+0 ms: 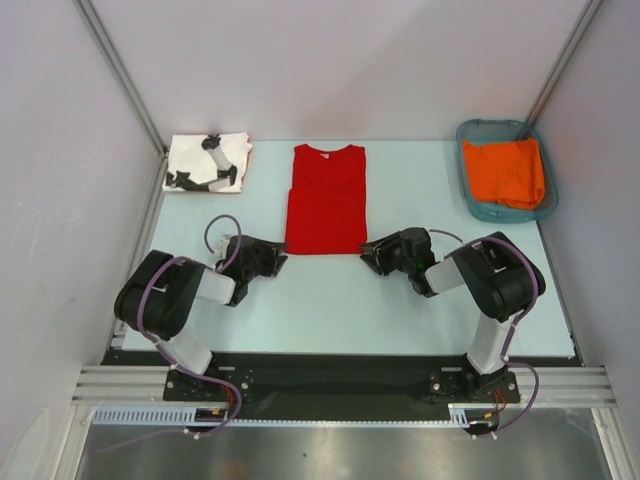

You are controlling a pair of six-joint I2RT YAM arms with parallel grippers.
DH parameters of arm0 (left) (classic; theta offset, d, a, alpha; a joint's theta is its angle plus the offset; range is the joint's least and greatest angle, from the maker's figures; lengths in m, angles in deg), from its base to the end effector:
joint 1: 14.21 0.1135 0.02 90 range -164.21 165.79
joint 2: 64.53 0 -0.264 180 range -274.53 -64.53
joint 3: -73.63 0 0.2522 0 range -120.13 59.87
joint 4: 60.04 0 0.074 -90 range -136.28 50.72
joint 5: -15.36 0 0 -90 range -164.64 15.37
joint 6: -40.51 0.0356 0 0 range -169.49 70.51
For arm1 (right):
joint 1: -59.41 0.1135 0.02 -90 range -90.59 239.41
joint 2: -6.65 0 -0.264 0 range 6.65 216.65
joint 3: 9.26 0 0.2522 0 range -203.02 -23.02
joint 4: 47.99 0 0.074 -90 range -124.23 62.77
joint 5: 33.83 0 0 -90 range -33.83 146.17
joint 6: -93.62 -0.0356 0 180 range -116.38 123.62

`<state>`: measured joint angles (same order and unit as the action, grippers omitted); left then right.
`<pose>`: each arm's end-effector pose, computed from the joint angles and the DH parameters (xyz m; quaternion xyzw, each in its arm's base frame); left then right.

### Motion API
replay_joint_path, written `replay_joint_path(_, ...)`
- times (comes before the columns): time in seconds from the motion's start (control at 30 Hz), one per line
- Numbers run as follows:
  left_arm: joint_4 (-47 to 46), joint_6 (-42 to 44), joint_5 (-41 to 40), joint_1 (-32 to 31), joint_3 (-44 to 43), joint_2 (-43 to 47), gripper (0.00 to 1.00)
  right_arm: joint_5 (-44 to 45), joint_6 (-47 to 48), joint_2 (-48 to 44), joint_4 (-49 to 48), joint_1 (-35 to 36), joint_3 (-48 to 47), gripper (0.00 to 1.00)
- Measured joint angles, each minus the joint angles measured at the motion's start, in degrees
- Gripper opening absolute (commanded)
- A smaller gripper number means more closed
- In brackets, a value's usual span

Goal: Fold and stack the t-shirts
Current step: Fold the tshirt

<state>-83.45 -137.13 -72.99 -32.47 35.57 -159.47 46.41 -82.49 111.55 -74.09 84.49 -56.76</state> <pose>0.2579 -0.0862 0.1049 -0.4956 0.7280 -0.3855 0.2752 0.2845 0.1398 0.0995 0.4051 0.7694 0.4448 0.2148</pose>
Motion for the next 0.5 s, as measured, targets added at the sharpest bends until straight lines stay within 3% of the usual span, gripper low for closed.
replay_joint_path(0.5, -2.1, -1.0, 0.0, 0.0, -0.6, -2.6, 0.37, 0.3, -0.6, 1.2, -1.4, -0.3, -0.2, 0.38)
